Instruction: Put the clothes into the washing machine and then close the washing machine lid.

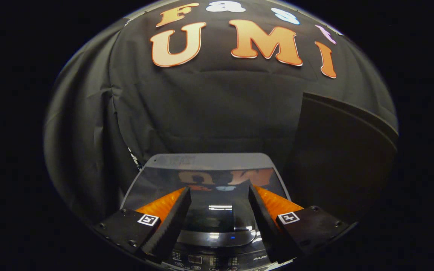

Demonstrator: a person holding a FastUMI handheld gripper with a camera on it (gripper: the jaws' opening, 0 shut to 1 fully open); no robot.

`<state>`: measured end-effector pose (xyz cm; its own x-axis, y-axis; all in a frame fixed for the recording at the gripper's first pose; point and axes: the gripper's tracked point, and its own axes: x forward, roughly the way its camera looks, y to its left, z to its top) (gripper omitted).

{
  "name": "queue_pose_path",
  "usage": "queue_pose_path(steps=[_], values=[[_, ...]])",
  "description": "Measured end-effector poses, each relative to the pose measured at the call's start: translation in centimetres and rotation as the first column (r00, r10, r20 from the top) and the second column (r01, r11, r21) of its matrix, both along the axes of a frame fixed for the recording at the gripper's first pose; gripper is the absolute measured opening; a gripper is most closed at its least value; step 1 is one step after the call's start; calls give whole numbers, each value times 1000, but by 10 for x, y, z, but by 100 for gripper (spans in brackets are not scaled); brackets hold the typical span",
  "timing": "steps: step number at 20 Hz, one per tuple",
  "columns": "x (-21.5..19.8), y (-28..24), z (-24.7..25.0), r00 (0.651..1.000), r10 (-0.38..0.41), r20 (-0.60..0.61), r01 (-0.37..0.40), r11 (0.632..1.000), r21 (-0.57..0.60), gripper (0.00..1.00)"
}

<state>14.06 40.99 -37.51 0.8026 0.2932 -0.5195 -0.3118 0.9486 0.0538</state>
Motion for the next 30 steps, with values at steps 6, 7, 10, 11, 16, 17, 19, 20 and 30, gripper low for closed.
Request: queue_pose_path(steps=[6, 7, 10, 11, 16, 17, 19, 20, 30], values=[[-3, 3, -1, 1000, -3, -15, 4, 1000, 21, 99], [-1, 2, 6, 1000, -3, -9, 3, 1000, 30, 99], [1, 6, 36, 1000, 2, 26, -3, 998, 56, 99], [2, 6, 52, 999, 1, 49, -4, 998, 70, 99], [-11, -26, 134, 991, -38, 126, 19, 988, 150, 99], [-14, -37, 150, 989, -45, 144, 22, 987, 157, 99], [-23, -62, 184, 982, -56, 181, 27, 987, 161, 98], [-30, -77, 199, 979, -57, 198, 25, 987, 162, 98], [-126, -223, 328, 933, -70, 354, 9, 986, 169, 96]])
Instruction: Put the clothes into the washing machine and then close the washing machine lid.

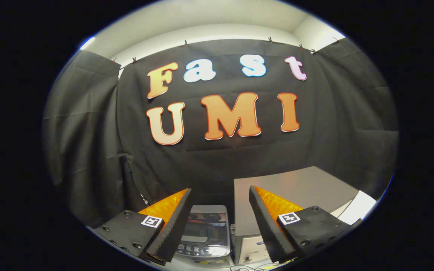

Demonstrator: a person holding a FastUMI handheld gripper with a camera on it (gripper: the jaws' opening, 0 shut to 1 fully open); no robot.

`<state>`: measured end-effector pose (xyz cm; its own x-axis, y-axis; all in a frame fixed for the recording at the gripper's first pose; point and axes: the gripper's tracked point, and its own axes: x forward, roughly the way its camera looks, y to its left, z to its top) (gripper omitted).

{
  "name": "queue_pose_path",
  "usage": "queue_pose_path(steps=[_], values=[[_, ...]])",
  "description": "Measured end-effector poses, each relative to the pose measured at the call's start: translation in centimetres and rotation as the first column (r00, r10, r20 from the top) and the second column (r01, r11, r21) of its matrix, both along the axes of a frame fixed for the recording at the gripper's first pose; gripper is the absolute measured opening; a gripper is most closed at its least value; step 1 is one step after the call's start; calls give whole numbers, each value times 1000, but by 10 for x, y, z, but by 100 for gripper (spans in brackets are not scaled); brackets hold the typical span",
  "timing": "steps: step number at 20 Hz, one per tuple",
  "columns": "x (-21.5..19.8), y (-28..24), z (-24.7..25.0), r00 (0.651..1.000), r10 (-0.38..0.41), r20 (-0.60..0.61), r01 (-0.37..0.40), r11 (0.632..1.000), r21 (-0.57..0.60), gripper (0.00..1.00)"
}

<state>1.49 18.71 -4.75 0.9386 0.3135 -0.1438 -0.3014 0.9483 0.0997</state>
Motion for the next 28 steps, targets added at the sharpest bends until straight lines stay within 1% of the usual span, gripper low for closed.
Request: queue_pose_path(steps=[7, 11, 14, 16, 19, 21, 24, 28], values=[[-79, -111, 58, 995, -18, 101, 20, 1000, -21, 96], [-118, -155, 71, 992, -20, 123, 23, 1000, -21, 96], [-135, -181, 71, 990, -65, 129, 66, 998, -3, 96], [-148, -186, 68, 989, -66, 131, 65, 998, 9, 96], [-155, -184, 61, 990, -55, 128, 48, 997, 52, 96], [-154, -185, 61, 990, -55, 129, 46, 996, 70, 96], [-146, -185, 67, 986, -73, 149, 62, 995, 79, 96], [-142, -174, 73, 984, -59, 165, 47, 996, 79, 96]])
